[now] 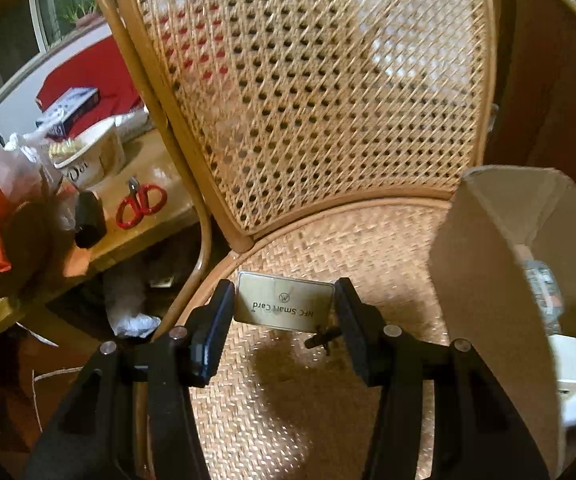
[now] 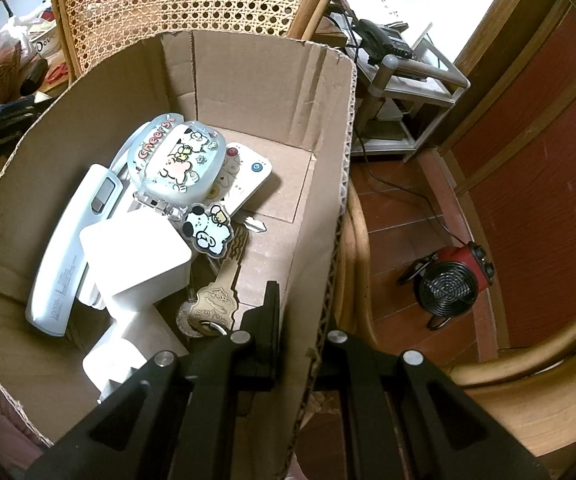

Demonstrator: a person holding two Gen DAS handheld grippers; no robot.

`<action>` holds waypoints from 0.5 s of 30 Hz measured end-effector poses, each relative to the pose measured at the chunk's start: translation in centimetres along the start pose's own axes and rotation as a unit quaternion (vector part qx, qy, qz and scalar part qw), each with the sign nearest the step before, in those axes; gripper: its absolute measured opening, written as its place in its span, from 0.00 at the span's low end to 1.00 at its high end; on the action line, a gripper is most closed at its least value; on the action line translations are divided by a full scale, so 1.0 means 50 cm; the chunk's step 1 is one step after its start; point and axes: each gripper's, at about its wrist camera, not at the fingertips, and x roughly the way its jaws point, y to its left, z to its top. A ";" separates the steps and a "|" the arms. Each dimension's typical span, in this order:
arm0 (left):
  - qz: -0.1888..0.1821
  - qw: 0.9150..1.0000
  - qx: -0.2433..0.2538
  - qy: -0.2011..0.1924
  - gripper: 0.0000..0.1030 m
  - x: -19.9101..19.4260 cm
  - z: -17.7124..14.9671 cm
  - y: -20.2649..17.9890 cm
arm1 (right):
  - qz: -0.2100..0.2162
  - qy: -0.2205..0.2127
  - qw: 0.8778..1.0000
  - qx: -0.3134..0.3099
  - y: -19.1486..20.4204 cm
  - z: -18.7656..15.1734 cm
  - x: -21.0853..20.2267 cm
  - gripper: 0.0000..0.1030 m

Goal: Organize rigid objects
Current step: 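Carry the keys into the box and open the left gripper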

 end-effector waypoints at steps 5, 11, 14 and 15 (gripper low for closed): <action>0.005 0.999 0.009 -0.049 0.48 -0.073 0.004 -0.020 | 0.004 0.000 1.000 0.006 -0.003 0.003 0.000 0.09; 0.009 0.990 0.016 -0.140 0.48 -0.210 0.012 -0.038 | 0.001 0.001 1.000 0.005 -0.001 0.010 0.002 0.09; -0.024 0.982 0.025 -0.187 0.48 -0.289 0.009 -0.063 | -0.001 0.001 1.000 0.004 0.000 0.009 0.004 0.09; -0.037 0.979 0.030 -0.196 0.48 -0.309 0.007 -0.073 | -0.002 0.001 1.000 0.004 0.001 0.009 0.004 0.09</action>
